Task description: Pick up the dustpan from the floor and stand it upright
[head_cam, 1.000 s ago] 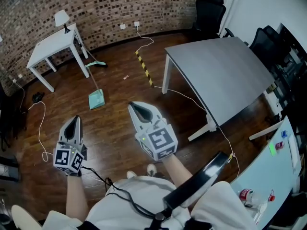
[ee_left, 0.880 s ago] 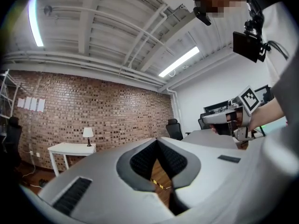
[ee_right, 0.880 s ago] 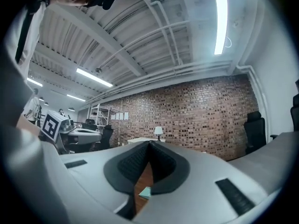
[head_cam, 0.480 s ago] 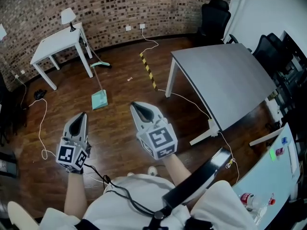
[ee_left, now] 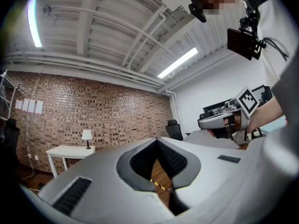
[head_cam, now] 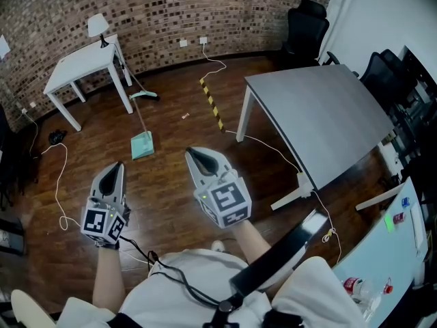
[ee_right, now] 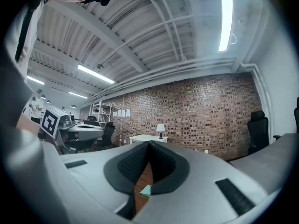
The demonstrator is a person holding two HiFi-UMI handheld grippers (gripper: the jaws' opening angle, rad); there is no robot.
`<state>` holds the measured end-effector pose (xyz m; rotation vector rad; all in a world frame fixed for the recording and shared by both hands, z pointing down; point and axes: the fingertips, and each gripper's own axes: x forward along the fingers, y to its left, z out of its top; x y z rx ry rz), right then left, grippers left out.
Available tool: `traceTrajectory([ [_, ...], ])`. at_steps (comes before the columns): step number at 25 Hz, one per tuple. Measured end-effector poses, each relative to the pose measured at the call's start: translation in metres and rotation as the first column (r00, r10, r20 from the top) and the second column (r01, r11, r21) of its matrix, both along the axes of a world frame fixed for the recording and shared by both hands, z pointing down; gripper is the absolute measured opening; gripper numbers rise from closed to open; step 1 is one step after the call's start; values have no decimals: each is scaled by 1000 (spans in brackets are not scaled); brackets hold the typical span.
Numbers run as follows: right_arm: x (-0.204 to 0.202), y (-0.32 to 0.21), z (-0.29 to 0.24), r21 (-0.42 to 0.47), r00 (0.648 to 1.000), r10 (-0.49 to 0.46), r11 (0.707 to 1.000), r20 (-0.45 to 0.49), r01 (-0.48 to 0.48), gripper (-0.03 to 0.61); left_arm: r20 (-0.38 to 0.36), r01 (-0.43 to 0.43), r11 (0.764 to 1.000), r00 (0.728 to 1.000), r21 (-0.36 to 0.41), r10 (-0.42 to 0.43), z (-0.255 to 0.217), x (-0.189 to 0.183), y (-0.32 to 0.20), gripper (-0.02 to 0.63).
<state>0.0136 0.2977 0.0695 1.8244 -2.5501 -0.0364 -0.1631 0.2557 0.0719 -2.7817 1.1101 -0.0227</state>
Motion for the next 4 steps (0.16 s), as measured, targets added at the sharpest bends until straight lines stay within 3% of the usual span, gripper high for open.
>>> traceTrajectory([
  [4,4,3,2,0,1000,4,1000,2,-4,-20,9,-3,1000,1000,3,3,3,3,2,-6],
])
